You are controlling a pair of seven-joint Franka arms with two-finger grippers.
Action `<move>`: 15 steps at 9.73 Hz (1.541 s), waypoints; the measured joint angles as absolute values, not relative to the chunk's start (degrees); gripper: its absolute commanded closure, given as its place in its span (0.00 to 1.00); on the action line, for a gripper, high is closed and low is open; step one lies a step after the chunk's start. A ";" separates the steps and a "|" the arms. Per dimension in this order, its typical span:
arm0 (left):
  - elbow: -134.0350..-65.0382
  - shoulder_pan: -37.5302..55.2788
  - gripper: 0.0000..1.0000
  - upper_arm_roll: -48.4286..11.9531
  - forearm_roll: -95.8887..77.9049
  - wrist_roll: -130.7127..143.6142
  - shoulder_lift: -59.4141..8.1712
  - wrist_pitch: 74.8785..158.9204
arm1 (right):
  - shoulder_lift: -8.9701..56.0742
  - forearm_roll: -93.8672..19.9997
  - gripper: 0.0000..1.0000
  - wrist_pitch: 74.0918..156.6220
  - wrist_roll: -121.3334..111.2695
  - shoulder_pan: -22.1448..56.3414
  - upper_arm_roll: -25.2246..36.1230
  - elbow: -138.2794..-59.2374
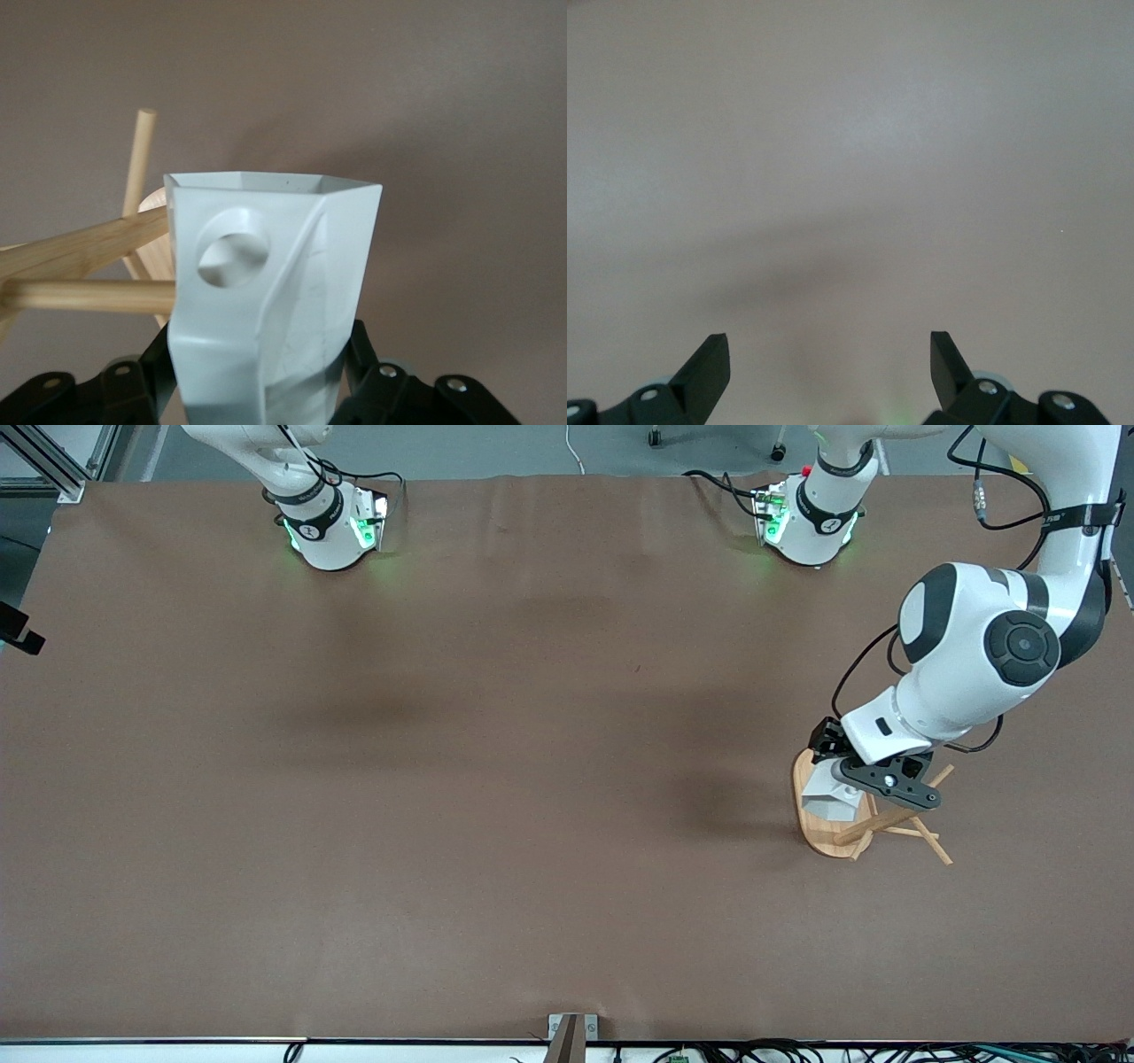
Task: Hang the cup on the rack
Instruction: 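Lower the cup's handle hole onto a rack peg with the left gripper, then open the left gripper and raise it away from the cup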
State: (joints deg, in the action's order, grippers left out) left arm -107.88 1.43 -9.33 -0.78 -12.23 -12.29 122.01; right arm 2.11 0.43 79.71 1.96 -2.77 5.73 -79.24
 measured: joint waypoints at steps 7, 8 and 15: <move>-107.86 1.43 0.86 -7.25 -3.56 -12.25 -13.68 122.81 | 2.11 0.42 0.00 78.94 1.95 -2.75 5.58 -79.24; -107.86 1.43 0.58 -6.96 -3.57 -12.24 -13.88 123.00 | 2.11 0.42 0.00 78.94 1.95 -2.75 5.59 -79.24; -104.46 2.20 0.00 -6.20 -3.61 -5.47 -10.97 117.24 | 2.11 0.42 0.00 78.94 1.95 -2.79 5.99 -79.25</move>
